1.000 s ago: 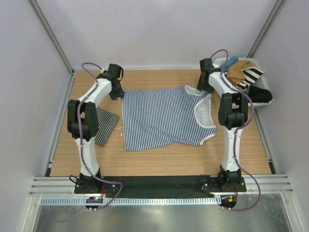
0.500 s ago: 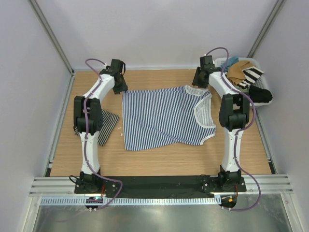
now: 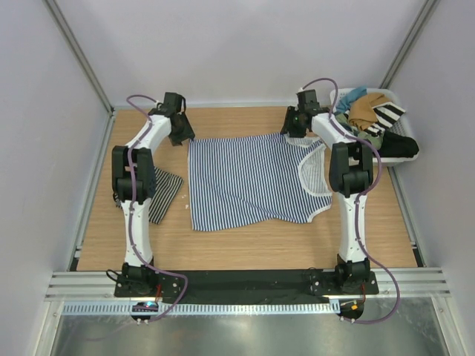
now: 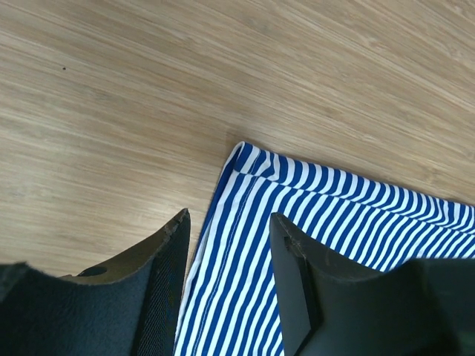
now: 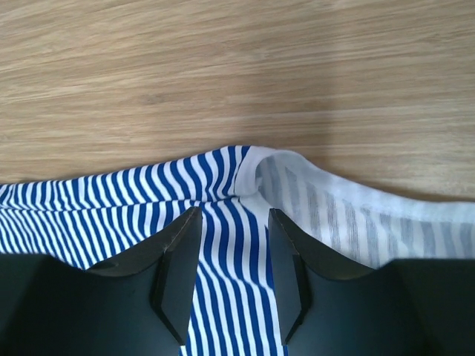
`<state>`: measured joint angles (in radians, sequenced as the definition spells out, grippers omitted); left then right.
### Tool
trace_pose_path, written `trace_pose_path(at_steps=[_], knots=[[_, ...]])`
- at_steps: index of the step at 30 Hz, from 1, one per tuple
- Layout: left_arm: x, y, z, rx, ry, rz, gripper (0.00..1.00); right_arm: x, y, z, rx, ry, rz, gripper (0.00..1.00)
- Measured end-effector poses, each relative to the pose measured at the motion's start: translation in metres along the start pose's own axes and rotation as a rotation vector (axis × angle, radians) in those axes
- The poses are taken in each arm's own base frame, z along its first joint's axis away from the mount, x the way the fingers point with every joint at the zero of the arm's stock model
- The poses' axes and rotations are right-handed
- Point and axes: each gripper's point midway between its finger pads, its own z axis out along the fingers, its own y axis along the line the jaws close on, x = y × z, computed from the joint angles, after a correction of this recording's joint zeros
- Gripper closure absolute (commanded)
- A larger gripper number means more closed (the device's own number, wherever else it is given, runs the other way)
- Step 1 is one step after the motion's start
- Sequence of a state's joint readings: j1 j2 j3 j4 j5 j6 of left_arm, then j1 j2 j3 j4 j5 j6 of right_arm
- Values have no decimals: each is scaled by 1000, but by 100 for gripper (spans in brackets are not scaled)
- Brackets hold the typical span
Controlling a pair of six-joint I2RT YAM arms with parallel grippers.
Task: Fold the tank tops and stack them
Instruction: Flatten the tank top out, then fold the tank top
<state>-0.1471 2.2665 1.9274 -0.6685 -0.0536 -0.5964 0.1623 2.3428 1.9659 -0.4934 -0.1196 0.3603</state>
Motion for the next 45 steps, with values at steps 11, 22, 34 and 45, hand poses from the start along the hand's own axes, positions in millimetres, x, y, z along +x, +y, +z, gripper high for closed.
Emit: trace_pose_path(at_steps=[11,22,34,45], knots=[[-4,-8,5,61,2,-18,69,5,-2,20,-15,22,-11,81],[-3,-11,8,84,7,-18,70,2,1,20,-30,11,-10,99],[5,-12,33,89,31,-38,64,1,4,20,-45,8,-9,99],[2,-6,39,50,16,-35,99,0,7,20,-57,6,0,99]])
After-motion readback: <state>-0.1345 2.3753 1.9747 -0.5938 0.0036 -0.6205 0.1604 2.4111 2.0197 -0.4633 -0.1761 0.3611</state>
